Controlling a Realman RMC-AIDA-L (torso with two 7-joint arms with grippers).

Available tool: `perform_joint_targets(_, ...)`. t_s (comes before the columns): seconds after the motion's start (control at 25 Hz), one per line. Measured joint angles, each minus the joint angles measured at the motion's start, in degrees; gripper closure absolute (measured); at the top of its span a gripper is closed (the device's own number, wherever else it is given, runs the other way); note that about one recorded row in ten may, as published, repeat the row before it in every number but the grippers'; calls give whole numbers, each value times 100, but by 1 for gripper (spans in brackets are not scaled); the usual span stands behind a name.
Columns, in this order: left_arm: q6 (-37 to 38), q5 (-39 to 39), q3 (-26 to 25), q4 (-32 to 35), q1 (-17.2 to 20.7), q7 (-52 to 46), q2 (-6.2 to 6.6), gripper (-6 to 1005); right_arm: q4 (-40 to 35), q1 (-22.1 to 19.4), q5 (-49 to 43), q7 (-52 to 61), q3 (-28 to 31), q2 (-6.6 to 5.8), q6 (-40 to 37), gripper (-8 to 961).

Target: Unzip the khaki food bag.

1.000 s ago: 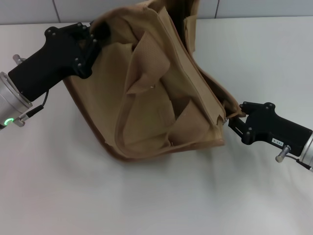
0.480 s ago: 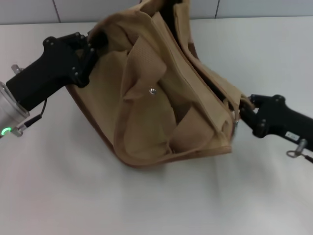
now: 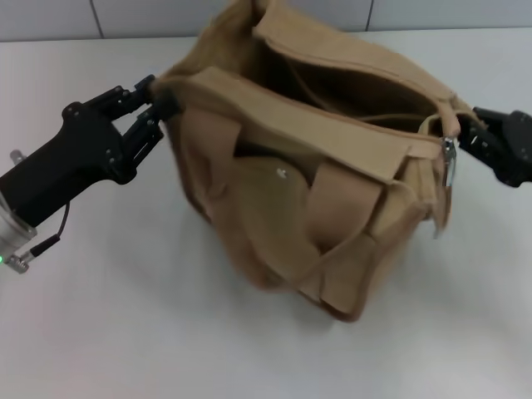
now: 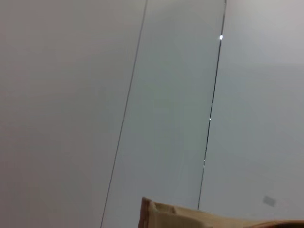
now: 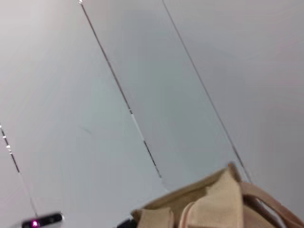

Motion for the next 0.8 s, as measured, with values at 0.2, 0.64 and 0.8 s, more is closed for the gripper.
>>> perform_joint_targets(0.2, -69, -16, -39, -96, 147, -84, -4, 703, -398, 154, 8, 568, 94, -26, 74, 814)
perform_joint_targets(0.64, -143, -32, -721, -99, 570, -90, 52, 404, -431, 293, 50, 915, 386, 39, 1077, 755)
perform_joint_targets(0.8, -113, -31, -1251, -57, 717, -63, 42, 399, -385, 200, 62, 932, 890, 36, 1070, 733)
